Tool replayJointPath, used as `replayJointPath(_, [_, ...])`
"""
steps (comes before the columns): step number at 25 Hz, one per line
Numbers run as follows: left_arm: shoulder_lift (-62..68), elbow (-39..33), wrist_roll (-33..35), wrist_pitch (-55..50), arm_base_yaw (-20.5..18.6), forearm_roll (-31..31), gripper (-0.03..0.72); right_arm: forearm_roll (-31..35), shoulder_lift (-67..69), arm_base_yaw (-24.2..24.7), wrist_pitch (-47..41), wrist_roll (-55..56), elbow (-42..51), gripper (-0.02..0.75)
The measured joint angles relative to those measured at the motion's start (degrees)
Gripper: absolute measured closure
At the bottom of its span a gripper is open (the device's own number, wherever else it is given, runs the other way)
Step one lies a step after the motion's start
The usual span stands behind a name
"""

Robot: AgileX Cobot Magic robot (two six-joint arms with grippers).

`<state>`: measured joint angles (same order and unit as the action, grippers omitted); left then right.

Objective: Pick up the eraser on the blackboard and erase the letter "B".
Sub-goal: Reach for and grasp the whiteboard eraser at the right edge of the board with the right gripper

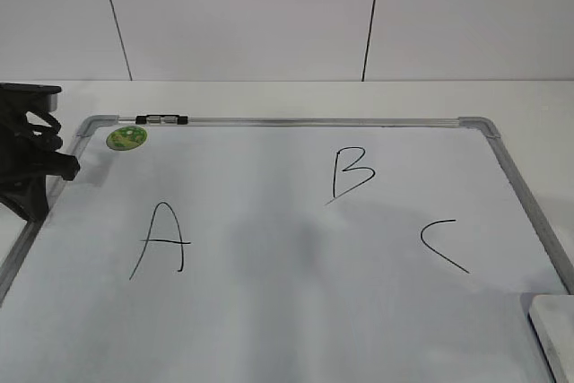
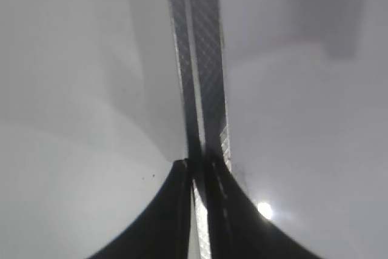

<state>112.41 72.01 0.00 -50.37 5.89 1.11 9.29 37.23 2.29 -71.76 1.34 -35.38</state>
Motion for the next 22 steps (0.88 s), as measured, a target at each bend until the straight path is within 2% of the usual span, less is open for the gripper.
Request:
replayJointPath(8, [0.0, 0.0, 0.0, 0.0, 0.0, 0.1, 0.663, 0.0, 1.9, 0.0, 0.0, 0.8, 0.0, 0.16])
replayJointPath(12, [0.0, 0.0, 0.0, -0.1, 0.0, 0.1, 0.664, 0.2, 6.3, 0.0, 0.2, 1.0, 0.0, 0.087])
replayJointPath(22, [0.0, 0.1, 0.0, -0.1, 0.0, 0.1, 0.664, 3.5, 19.5, 0.0, 10.5, -2.9, 0.0, 0.068])
